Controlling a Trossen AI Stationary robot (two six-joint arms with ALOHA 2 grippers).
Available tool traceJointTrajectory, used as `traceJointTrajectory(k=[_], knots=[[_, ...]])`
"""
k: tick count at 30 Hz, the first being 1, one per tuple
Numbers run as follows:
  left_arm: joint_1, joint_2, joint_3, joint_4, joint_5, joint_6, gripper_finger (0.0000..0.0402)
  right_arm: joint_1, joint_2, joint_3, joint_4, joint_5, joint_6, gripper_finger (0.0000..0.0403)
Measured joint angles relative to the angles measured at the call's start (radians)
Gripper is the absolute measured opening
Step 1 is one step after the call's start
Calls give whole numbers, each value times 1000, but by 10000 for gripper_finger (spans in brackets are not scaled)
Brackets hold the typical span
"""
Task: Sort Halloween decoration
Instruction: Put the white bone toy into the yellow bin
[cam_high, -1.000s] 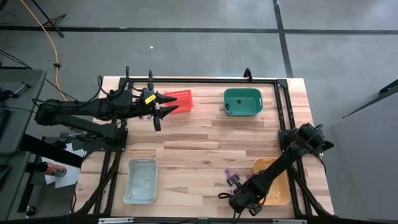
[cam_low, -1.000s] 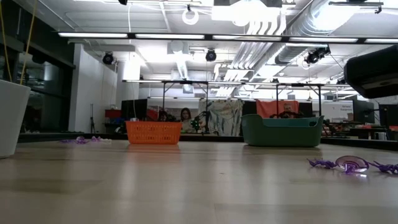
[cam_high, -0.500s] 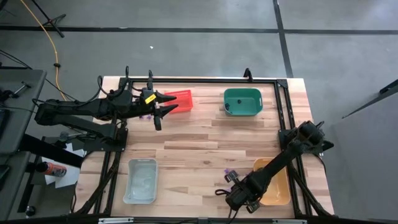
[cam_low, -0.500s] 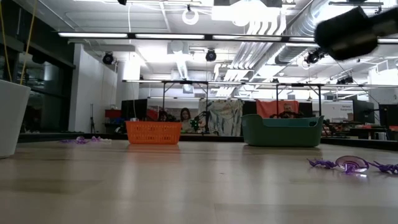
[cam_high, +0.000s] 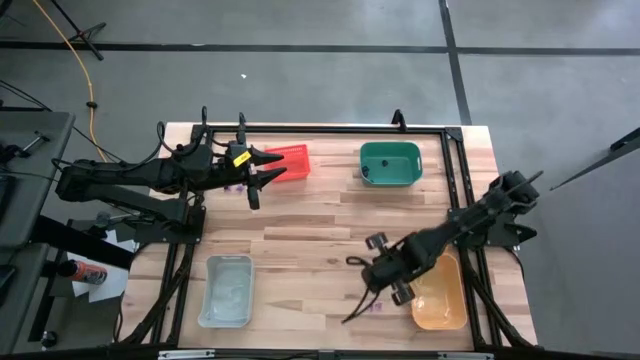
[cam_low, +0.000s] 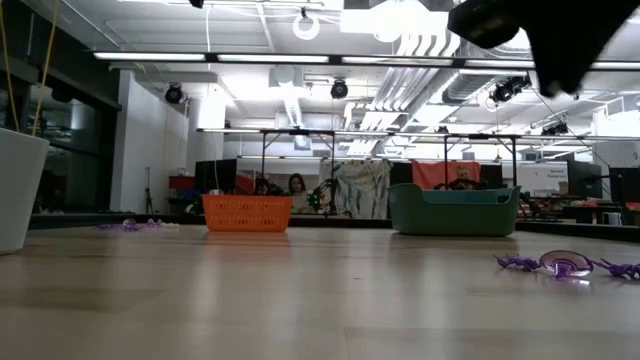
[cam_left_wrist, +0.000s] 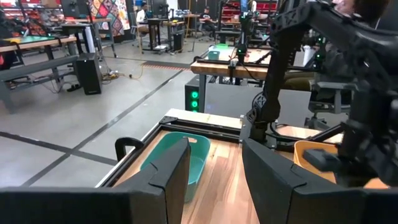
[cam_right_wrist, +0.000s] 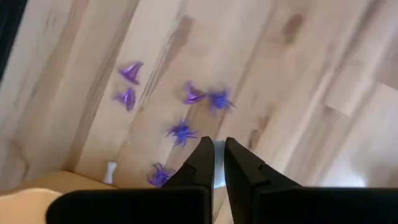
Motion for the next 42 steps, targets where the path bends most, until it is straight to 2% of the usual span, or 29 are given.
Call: traceJointTrajectory(k=[4,9,17,24,28,35,42], knots=[[0,0,0,0,0,0,136,-25,-45,0,-28,0,101,12],[0,0,0,0,0,0,136,7,-64,1,-123,-15,188,12],[0,0,0,2,0,2,136,153,-65,-11,-199,-34,392,12],[0,0,0,2,0,3,136,300,-65,-149,-188,-154,656,12],[0,0,0,2,0,9,136,353,-64,-229,-147,-212,725,12],[0,0,0,2,0,10,136,349,-84,-368,57,-209,749,12],[0,0,0,3,0,10,136,330,-102,-475,137,-191,768,12]])
